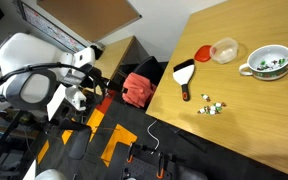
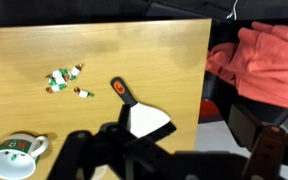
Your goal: Put the red lid on the clear bowl
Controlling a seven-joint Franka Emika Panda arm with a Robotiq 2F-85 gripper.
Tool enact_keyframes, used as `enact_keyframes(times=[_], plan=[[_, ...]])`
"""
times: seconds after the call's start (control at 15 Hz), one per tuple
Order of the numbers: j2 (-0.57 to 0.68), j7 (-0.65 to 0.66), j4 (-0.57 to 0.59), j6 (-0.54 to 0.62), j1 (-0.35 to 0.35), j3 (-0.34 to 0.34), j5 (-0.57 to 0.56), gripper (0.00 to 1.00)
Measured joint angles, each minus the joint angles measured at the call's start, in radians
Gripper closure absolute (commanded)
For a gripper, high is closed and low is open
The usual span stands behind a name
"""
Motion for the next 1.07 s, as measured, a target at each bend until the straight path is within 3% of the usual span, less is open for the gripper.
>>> enact_keyframes(times=[0.27, 0.87, 1.07], plan=[[0.177, 0.061, 0.086, 0.205, -0.005, 0.003, 0.0, 0.0], [0.197, 0.064, 0.096, 0.215, -0.006, 0.003, -0.001, 0.0], [0.236, 0.067, 0.117, 0.33, -0.006, 0.003, -0.001, 0.0]])
